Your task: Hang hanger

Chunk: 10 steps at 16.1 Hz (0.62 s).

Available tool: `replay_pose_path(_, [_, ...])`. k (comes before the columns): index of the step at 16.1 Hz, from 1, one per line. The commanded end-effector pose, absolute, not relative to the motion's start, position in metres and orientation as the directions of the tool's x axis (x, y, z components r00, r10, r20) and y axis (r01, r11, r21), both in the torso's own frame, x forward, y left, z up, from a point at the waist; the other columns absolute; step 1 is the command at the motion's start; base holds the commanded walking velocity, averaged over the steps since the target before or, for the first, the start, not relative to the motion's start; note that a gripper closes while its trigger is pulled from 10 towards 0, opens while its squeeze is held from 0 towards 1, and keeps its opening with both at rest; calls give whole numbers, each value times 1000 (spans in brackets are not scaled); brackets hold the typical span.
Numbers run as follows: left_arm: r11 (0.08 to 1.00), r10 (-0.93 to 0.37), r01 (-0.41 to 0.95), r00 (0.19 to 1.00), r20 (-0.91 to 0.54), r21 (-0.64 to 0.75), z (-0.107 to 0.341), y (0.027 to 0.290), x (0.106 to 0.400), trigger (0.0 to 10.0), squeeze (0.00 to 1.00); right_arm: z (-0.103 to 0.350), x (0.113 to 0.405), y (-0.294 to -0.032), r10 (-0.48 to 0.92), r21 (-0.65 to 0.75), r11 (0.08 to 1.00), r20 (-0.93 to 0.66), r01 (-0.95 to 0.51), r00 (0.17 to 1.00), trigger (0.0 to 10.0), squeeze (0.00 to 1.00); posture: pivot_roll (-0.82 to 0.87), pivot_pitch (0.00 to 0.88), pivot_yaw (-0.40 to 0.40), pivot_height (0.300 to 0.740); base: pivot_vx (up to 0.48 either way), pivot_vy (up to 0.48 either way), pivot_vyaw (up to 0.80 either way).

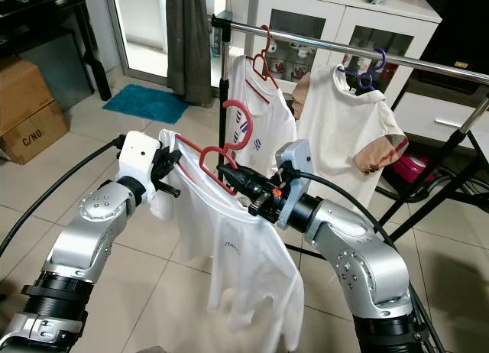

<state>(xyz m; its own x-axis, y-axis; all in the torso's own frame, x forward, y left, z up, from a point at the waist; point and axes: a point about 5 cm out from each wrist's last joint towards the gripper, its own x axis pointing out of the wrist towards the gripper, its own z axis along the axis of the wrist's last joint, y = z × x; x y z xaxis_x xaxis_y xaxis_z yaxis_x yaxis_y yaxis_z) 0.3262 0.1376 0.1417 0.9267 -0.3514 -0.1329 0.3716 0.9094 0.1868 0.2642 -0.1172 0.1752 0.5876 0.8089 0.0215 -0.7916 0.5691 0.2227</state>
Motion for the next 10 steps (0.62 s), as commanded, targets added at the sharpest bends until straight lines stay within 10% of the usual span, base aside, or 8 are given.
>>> replay_pose_path(1, [909, -346, 368, 928, -136, 198, 142, 138, 328, 0, 0, 181, 264, -122, 801, 220, 571, 58, -791, 595, 0, 0, -79, 0, -48, 740, 0, 0, 0])
replay_pose_path(10, [874, -449, 440, 893, 0, 207, 193, 154, 323, 0, 0, 137, 263, -141, 730, 13, 627, -359, -779, 581, 0, 0, -69, 0, -50, 740, 0, 0, 0])
